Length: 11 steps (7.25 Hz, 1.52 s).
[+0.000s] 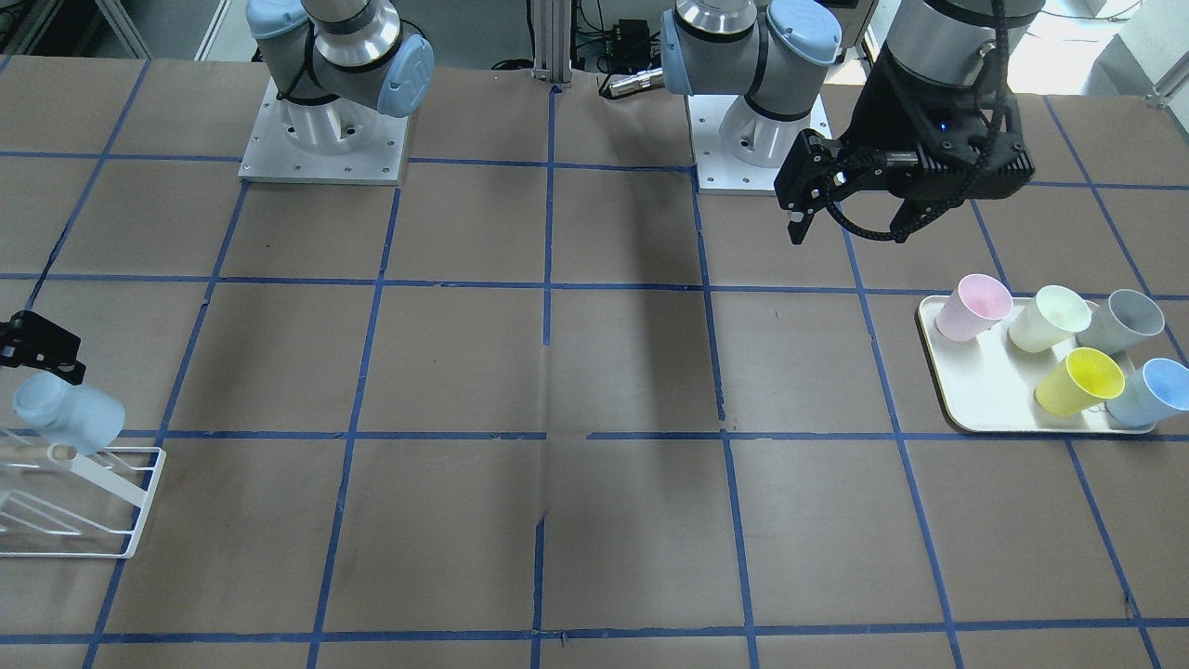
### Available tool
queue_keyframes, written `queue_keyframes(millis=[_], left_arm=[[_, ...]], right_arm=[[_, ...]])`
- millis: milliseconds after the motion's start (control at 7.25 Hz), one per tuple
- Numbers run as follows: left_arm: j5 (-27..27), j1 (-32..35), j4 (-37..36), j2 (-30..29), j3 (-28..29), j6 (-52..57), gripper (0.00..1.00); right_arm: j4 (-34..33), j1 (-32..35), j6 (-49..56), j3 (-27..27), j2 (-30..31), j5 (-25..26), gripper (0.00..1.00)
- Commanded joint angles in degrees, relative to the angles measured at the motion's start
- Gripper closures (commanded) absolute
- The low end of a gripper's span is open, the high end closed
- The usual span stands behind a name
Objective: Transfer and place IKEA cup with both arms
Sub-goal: 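Lower the right gripper onto the light blue cup and close on it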
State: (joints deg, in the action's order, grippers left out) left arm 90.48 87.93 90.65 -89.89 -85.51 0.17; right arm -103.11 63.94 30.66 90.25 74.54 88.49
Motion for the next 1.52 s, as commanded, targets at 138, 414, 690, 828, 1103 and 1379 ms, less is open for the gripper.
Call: queue_keyframes(millis=[138, 414, 690, 828, 1103, 1379], left_arm=[[0.0, -0.1, -0.1, 0.0, 0.0, 0.0, 0.00], [-0.1, -0.1, -0.1, -0.1, 0.0, 0.2, 0.00], [-0.1, -0.1, -0.1, -0.1, 0.0, 0.3, 0.00], [-0.2, -0.1, -0.1, -0.1, 0.0, 0.4, 0.00], [-0.2, -0.2, -0.1, -0.1, 0.0, 0.6, 0.00], [-0.3, -0.2, -0.1, -0.1, 0.0, 0.7, 0.00]], right_arm=[[-1.6, -0.2, 0.5, 0.2, -1.9, 0.4, 0.00], [-1.9, -1.2, 1.4, 1.2, -2.1, 0.3, 0.00], [-4.8, -1.2, 1.6, 4.3, -1.9, 0.5, 0.00], [-5.9, -1.2, 1.6, 4.6, -1.9, 0.5, 0.00], [-6.1, -1.2, 1.6, 4.8, -2.1, 0.5, 0.00], [-7.7, -1.3, 1.6, 5.5, -2.9, 0.5, 0.00]])
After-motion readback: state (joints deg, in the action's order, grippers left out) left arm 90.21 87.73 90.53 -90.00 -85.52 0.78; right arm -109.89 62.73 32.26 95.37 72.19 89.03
